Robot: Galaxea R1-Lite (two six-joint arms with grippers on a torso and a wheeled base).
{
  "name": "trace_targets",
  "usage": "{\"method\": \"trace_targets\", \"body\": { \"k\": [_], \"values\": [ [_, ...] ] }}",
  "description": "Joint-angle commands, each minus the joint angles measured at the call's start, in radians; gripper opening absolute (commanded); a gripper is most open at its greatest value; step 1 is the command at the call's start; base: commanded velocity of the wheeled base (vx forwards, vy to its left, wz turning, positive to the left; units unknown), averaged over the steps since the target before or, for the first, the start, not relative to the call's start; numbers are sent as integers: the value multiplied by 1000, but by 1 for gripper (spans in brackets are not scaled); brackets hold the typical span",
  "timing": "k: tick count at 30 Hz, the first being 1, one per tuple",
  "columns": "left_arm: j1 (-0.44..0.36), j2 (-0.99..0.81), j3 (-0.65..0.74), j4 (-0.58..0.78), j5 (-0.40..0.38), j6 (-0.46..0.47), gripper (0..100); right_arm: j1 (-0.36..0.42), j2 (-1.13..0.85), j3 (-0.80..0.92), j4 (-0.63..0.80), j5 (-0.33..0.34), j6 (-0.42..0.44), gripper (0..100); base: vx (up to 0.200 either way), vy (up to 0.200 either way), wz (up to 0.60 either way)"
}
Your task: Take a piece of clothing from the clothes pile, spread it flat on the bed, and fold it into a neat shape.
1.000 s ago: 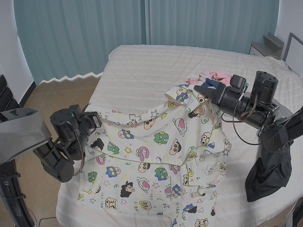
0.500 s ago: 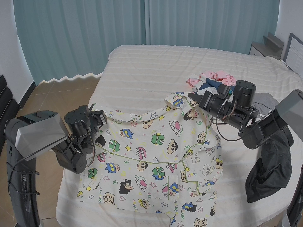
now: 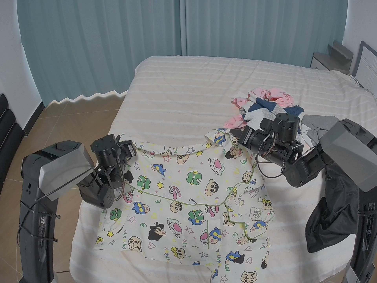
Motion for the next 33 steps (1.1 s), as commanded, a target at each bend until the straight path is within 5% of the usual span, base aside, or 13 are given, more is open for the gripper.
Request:
{"method": "trace_targets", "body": {
  "k": [1,16,21,29,33],
  "values": [
    [9,48,-77,37,0,-33,100,-17,32,-37,11,-3,3,100,0,0,0],
    [106,60,-149,45,2,-27,100,-93,11,-48,2,-58,26,100,0,0,0],
    [139,39,-72,45,0,-29,100,-135,-127,110,7,-44,56,100,0,0,0],
    [170,-237,267,55,-24,-208,100,-292,-574,470,142,2,42,100,0,0,0],
    [121,-449,575,52,-138,-315,100,-339,-893,582,354,26,33,100,0,0,0]
  ]
}}
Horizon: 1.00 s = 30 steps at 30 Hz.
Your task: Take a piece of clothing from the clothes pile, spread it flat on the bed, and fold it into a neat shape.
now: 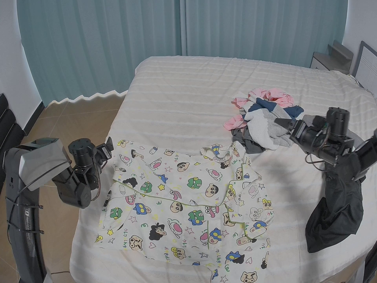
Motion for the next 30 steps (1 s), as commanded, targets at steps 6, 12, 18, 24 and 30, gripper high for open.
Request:
{"method": "trace_targets", "body": {
  "k": [6,12,18,24,30],
  "values": [
    [-133,-604,770,-2,-228,-225,100,-202,-954,214,832,37,-269,100,0,0,0],
    [-193,-688,889,-4,-231,-311,100,-297,-1121,196,1248,19,-446,100,0,0,0],
    [-202,-673,928,-4,-231,-346,100,-505,-1138,268,1332,-17,-622,100,0,0,0],
    [-215,-670,940,-5,-231,-371,100,-738,-1136,337,1315,-15,-804,100,0,0,0],
    [-231,-653,940,-5,-231,-386,100,-774,-989,387,1167,-49,-809,100,0,0,0]
  ]
}}
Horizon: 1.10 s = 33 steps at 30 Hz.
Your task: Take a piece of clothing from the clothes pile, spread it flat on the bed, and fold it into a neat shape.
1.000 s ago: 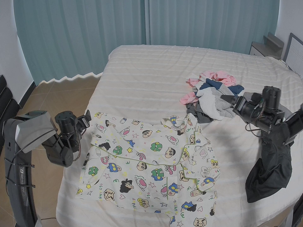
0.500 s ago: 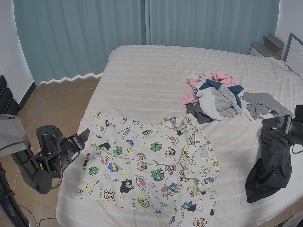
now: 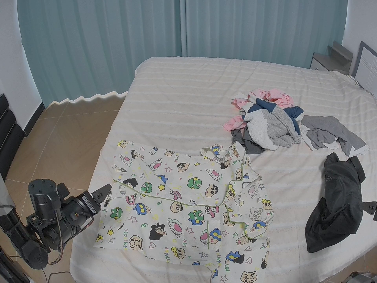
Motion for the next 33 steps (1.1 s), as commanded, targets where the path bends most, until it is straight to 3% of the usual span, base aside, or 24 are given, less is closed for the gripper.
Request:
{"method": "trace_targets", "body": {
  "k": [1,8,11,18,21,27,33],
  "values": [
    [-37,-24,40,-1,-7,-27,100,-96,88,83,-108,-37,-35,100,0,0,0],
    [-83,-13,39,-4,-5,-40,100,-122,260,141,-255,-47,-34,100,0,0,0],
    [-117,-11,35,-4,-2,-88,100,-130,288,144,-260,-66,-39,100,0,0,0],
    [-125,-4,40,-4,4,-97,100,-133,357,172,-261,-70,-42,100,0,0,0],
    [-125,-4,40,-4,4,-99,100,-136,401,170,-264,-70,-42,100,0,-200,0],
    [-135,-2,40,-4,1,-122,100,-137,456,176,-330,-72,-39,100,-200,-200,0],
    [-141,-4,40,-4,3,-122,100,-136,498,173,-362,-73,-39,100,0,-200,0]
  ]
}}
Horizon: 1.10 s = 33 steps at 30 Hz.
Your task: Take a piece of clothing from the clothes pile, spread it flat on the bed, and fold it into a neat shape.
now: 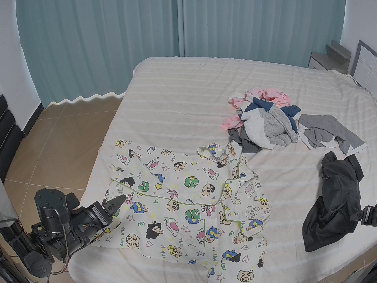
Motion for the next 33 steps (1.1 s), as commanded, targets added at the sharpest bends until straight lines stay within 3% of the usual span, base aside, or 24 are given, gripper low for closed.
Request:
{"method": "trace_targets", "body": {
  "k": [1,6,16,19,22,26,28,33],
  "values": [
    [-3,5,0,0,1,0,100,1,81,1,-27,-1,0,100,0,-200,0],
    [-3,5,1,0,1,0,100,6,134,3,-49,-4,-2,100,0,-200,0],
    [-3,5,11,0,1,0,100,132,286,30,-199,-15,32,100,0,0,0],
    [-3,5,11,0,1,0,100,176,329,33,-251,-10,84,100,0,0,0],
    [-3,4,11,0,1,0,100,279,375,33,-284,-4,192,100,0,0,0],
    [-3,4,12,0,1,0,100,365,367,30,-285,14,259,100,0,0,0],
    [-1,4,12,0,1,0,100,380,378,30,-287,6,265,100,0,0,0],
    [-1,5,12,0,1,0,100,391,463,35,-305,-122,270,100,0,0,0]
  ]
}}
